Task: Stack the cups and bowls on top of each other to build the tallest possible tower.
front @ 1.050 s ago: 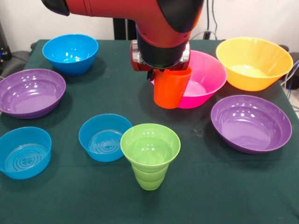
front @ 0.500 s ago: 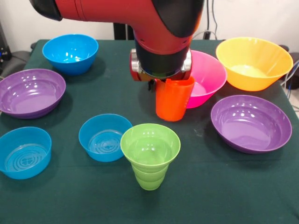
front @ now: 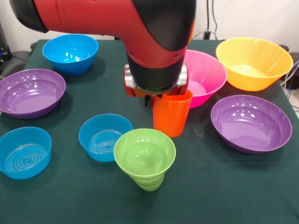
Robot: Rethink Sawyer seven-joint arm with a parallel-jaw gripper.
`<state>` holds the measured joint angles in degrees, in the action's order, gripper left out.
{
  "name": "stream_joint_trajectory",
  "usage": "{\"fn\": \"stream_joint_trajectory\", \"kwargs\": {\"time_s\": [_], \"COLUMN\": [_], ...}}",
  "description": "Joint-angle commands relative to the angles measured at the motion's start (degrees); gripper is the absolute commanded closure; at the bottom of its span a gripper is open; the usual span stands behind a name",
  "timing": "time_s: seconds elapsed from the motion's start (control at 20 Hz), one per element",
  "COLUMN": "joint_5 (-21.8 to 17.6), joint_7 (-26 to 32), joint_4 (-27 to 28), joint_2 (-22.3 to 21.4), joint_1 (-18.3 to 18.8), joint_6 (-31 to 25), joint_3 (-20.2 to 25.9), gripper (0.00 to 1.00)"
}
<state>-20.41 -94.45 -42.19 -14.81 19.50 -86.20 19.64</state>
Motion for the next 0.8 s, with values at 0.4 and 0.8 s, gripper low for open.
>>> {"fn": "stream_joint_trajectory", "kwargs": {"time_s": [0.4,0.8], "joint_5": [-4.2,-3.8], "joint_7": [22.1,18.1], "joint_4": [0.7,-10.3], "joint_2": [0.7,-3.7], "joint_1": [1.8,2.1], "joint_6": [-0.2,-0.2], "joint_3": [3.5,0.1], "gripper": [1.0,1.0]}}
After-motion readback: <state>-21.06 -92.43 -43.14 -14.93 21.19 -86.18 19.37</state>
